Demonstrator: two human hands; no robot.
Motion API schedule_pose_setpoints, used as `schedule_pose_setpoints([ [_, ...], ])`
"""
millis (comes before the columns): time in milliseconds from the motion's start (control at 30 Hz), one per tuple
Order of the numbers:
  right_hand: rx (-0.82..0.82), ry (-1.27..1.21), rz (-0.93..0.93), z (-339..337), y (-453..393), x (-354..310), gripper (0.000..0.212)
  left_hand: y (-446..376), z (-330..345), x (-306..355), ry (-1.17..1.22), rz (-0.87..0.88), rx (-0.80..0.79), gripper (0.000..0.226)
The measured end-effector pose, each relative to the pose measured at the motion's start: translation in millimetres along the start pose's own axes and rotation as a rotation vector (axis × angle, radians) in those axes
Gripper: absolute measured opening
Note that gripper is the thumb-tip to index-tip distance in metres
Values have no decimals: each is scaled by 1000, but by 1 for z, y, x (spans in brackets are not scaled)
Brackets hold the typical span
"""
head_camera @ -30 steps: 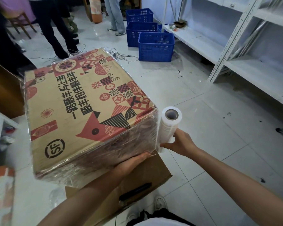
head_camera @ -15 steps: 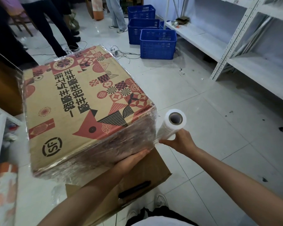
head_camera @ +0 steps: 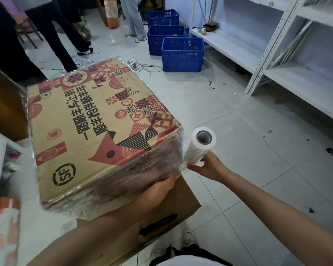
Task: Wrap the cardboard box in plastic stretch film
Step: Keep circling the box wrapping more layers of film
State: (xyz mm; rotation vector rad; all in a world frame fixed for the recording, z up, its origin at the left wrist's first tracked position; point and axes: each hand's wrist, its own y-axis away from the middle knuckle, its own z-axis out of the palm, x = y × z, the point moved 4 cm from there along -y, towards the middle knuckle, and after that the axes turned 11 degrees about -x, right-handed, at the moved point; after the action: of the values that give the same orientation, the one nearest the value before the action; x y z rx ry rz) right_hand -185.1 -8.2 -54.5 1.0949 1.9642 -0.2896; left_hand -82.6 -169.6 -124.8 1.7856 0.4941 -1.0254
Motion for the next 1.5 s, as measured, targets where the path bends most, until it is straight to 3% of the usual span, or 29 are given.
schedule_pose_setpoints([
  [167,-137,-18,5,-10,-2,2,72,28,-4,-22,-164,-44,16,81],
  [267,-195,-4,-2,-16,-6,0,59,40,2,-29,-173,-68,-5,78],
  [433,-90,215,98,-24,-11,1,65,44,22,-36,-95,-44,2,80],
  [600,21,265,162,-30,-28,1,66,48,23,-32,6,-13,-36,88],
  [733,-30,212,155,-32,-38,-1,64,50,17,-37,114,-17,-10,92],
  [967,-89,177,142,-36,-44,-3,64,70,-6,-76,255,-162,85,71],
  [1200,-88,173,125,-38,-42,-4,60,85,8,-85,264,-253,15,82],
  [1500,-85,145,115,-35,-43,-10,56,104,5,-102,331,-392,0,79],
])
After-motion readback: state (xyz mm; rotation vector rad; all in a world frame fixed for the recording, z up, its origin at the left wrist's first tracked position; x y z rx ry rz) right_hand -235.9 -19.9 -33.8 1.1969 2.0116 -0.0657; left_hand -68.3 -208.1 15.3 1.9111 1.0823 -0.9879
